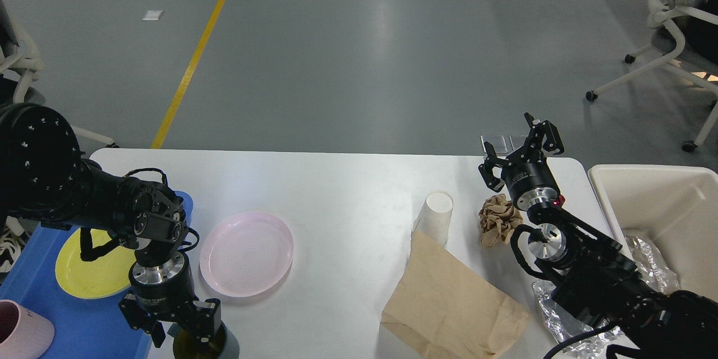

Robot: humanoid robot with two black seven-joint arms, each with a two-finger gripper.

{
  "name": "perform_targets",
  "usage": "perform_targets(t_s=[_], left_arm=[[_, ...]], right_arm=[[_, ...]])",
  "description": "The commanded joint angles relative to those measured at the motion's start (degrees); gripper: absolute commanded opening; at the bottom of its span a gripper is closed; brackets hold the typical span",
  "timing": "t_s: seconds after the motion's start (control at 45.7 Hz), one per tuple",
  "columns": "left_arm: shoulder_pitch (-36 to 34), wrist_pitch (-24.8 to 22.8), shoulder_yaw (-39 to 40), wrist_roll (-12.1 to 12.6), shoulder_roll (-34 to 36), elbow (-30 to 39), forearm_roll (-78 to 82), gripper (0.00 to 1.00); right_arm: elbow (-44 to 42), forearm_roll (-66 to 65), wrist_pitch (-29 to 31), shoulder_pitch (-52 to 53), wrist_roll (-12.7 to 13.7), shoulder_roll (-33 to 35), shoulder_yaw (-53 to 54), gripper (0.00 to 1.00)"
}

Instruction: Tidy desktop

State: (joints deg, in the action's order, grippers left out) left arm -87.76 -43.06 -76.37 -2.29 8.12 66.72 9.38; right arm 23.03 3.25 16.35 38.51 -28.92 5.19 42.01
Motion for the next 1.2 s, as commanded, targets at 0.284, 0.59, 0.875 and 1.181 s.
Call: perform_targets(t_s=[0.284, 0.59, 0.875, 1.181], left_arm=[[1.02, 1.05, 0.35, 0.1, -0.38, -0.18, -0.33, 0.27], [0.84, -1.41, -0.18, -0.08, 0.14, -0.18, -0.41, 0.0], [-2.84, -5.19, -0.18, -0.08, 3.13, -0.01, -1.38, 0.0], [-16.99, -11.94, -1.67, -0.17, 12.18, -0.1, -1.21, 0.0]], right_arm=[[0.0, 0.0, 0.0, -0.01, 0.0, 0.0, 0.0, 1.0], [0.0, 0.0, 0.0, -0.01, 0.0, 0.0, 0.0, 1.0], [0.0, 0.0, 0.0, -0.01, 0.0, 0.0, 0.0, 1.0], [0.0, 0.0, 0.0, -0.01, 0.0, 0.0, 0.0, 1.0]])
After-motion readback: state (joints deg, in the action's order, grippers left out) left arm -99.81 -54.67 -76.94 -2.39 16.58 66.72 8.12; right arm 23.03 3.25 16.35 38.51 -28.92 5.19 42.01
